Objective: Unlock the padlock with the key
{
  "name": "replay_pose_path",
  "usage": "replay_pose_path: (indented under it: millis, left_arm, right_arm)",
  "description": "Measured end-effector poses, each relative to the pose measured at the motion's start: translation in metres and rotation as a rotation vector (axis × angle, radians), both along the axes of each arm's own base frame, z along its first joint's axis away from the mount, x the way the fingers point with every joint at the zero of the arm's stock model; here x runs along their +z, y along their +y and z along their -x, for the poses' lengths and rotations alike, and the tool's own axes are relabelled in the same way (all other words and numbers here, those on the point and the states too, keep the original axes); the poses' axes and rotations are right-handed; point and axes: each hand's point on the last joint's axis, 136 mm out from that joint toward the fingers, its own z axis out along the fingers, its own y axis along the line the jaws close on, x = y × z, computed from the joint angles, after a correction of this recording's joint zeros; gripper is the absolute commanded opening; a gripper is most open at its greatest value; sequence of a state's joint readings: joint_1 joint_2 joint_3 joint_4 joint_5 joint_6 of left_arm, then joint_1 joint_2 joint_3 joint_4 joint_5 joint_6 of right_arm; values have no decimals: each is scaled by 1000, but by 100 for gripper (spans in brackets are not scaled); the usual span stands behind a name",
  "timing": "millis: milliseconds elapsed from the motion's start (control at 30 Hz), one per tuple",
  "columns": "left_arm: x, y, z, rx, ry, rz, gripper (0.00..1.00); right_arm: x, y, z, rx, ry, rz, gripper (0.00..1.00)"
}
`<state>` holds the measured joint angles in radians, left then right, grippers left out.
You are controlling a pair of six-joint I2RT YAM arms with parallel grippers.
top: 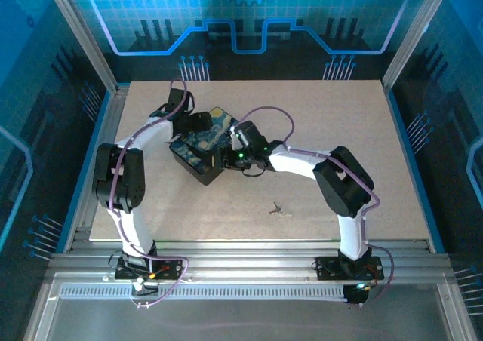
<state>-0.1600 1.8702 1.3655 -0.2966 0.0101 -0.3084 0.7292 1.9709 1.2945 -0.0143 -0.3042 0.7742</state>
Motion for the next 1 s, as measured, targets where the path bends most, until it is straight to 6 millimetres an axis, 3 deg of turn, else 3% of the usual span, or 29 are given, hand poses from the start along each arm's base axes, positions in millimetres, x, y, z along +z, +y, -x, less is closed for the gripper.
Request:
replay_pose_path:
  millis: [133, 300, 467, 533, 633, 767, 900, 1000]
  left_arm:
    - [3, -16, 2, -39, -3, 30, 84]
    - [7, -11, 5, -31, 3, 35, 88]
    - [43, 6, 12, 9, -46, 24, 88]
    - [58, 9, 19, 21, -69, 24, 88]
    - [68, 10, 44, 34, -68, 25, 87]
    - [49, -2, 100, -7, 14, -21, 87]
    - [26, -18, 152, -76, 107, -54, 86]
    - [16, -28, 185, -115, 151, -54, 86]
  right_arm:
    - [-2, -7, 12, 14, -5, 30, 63]
    - [4, -36, 15, 19, -23, 103, 68]
    - [32, -81, 15, -1, -100, 168, 68]
    - [34, -103, 20, -23, -105, 196, 64]
    - [16, -141, 35, -63, -55, 278, 58]
    - [-20, -181, 73, -80, 61, 410, 54]
    - [-38, -205, 108, -76, 134, 465, 54]
    - [-43, -212, 125, -64, 153, 480, 55]
